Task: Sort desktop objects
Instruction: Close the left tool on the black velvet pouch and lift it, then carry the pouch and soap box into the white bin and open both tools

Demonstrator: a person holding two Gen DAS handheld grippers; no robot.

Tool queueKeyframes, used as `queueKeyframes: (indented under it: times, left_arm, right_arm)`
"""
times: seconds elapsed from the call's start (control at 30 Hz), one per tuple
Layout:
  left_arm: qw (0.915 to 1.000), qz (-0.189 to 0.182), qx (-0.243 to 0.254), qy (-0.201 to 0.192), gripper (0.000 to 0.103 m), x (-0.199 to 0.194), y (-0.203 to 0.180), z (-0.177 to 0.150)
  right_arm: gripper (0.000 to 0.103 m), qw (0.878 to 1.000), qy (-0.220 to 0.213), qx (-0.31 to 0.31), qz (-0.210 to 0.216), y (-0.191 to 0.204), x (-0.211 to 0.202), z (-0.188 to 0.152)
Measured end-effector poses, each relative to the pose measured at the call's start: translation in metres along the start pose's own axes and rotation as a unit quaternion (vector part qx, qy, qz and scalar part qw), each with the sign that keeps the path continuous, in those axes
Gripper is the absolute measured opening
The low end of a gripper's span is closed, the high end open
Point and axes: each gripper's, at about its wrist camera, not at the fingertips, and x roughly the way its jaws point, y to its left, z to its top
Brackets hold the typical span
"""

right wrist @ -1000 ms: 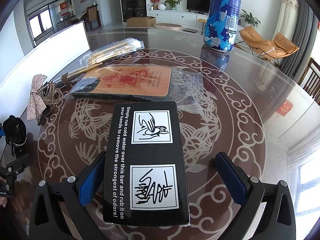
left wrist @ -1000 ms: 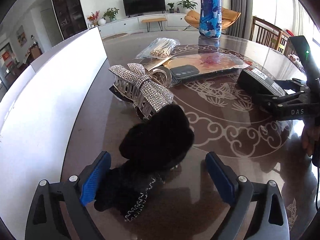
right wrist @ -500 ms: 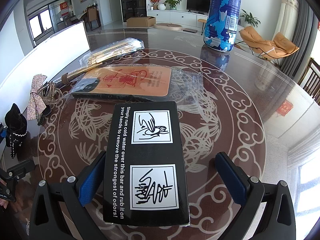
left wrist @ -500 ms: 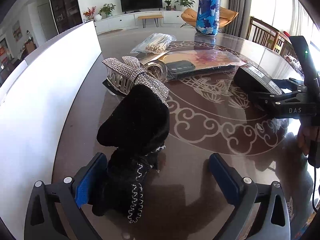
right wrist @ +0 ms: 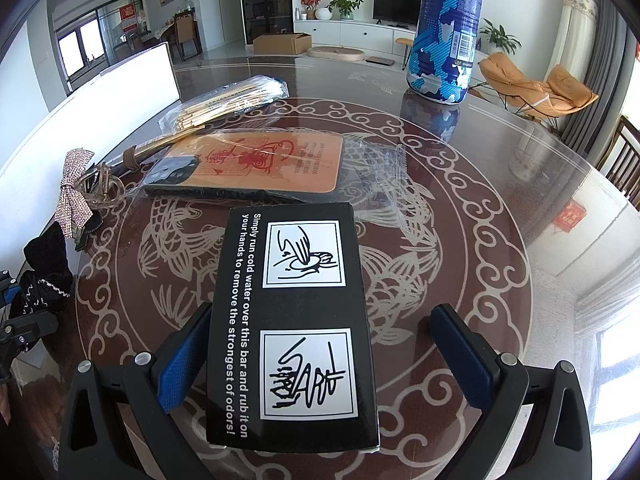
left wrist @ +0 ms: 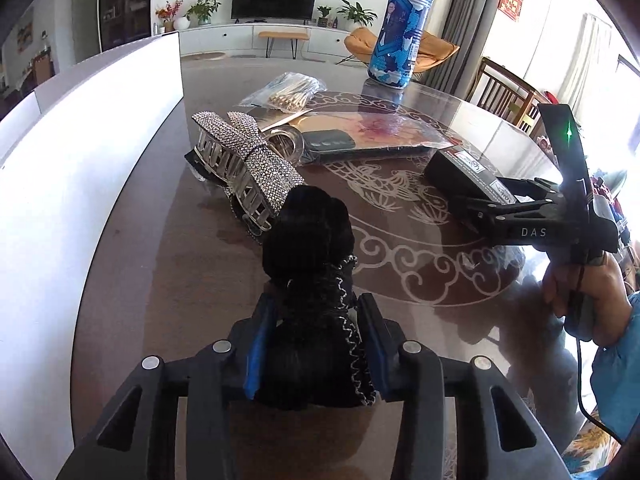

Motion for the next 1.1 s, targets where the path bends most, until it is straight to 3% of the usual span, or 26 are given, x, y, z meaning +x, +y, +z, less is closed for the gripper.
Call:
queueKeyframes:
  times: [0.03,0.1,0.13,0.23,0.4,1.03,1.1]
  left_arm:
    - [1.0,0.0,0.006,0.001,0.049,0.001,-0.003,0.0]
    - [0.9996,0.019,0.021,0.007,0.084,0.003,-0.009,-0.002]
    - [0.9987,0.039,0.031,0.011,0.088,0.007,-0.012,-0.002]
    - [0.997,0.058,0.049,0.014,0.088,0.01,-0.017,-0.003]
    - [0.9962,0.082,0.028,0.009,0.088,0.009,-0.005,-0.001]
    - [0.9968,0.078,0.016,0.009,0.09,0.01,0.001,-0.001]
    - [0.9969,0.076,0.021,0.006,0.083,0.009,-0.001,-0.002]
  right_arm:
    - [0.103,1.0,0.0,0.0,0.0,0.0,0.0,0.0]
    - [0.103,1.0,0.0,0.0,0.0,0.0,0.0,0.0]
    - [0.103,1.0,0.0,0.0,0.0,0.0,0.0,0.0]
    - [0.103,1.0,0.0,0.0,0.0,0.0,0.0,0.0]
    - [0.103,1.0,0.0,0.0,0.0,0.0,0.0,0.0]
    - [0.103,1.0,0.0,0.0,0.0,0.0,0.0,0.0]
    - [0.103,1.0,0.0,0.0,0.0,0.0,0.001,0.0]
